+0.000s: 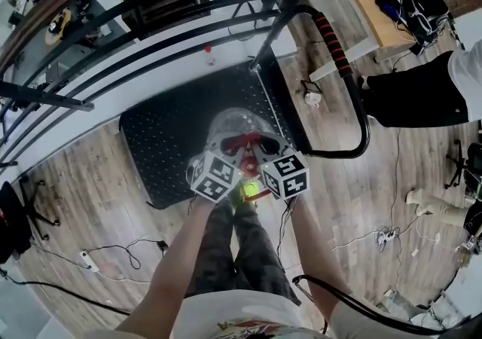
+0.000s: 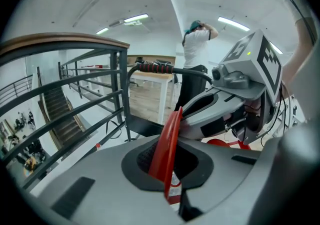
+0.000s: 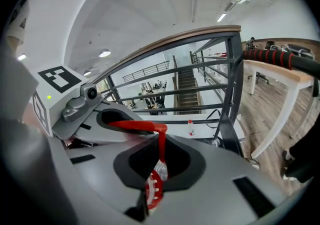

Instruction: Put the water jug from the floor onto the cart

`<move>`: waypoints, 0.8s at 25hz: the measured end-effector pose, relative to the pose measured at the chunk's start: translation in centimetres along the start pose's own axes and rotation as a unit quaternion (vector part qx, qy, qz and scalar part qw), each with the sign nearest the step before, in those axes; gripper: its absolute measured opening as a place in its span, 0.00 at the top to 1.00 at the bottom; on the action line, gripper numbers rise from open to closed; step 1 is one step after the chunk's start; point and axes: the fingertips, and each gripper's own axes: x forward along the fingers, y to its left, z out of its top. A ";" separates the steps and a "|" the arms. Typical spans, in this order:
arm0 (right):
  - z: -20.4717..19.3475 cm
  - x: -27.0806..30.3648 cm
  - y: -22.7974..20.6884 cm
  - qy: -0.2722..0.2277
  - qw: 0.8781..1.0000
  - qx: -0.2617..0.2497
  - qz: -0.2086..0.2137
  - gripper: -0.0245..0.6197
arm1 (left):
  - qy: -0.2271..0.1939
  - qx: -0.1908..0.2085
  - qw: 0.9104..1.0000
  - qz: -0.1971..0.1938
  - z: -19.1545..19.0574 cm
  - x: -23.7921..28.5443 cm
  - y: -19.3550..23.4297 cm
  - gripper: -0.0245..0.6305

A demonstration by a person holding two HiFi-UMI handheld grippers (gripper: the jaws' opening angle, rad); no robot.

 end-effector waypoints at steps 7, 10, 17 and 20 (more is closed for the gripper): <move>0.6 4.1 -1.3 0.007 1.000 0.007 -0.006 0.93 | 0.005 -0.004 1.000 -0.002 -1.2 1.8 3.7 0.95; 0.6 5.7 -1.8 0.012 1.000 0.008 -0.006 0.93 | 0.010 -0.007 1.000 -0.004 -1.9 2.6 5.0 0.94; 1.2 8.5 -3.4 0.011 1.000 0.011 -0.004 0.93 | 0.010 -0.016 1.000 0.001 -2.3 4.4 7.6 0.94; 2.2 9.9 -3.9 0.007 1.000 0.006 -0.004 0.93 | 0.001 -0.023 1.000 0.009 -2.2 4.9 9.4 0.95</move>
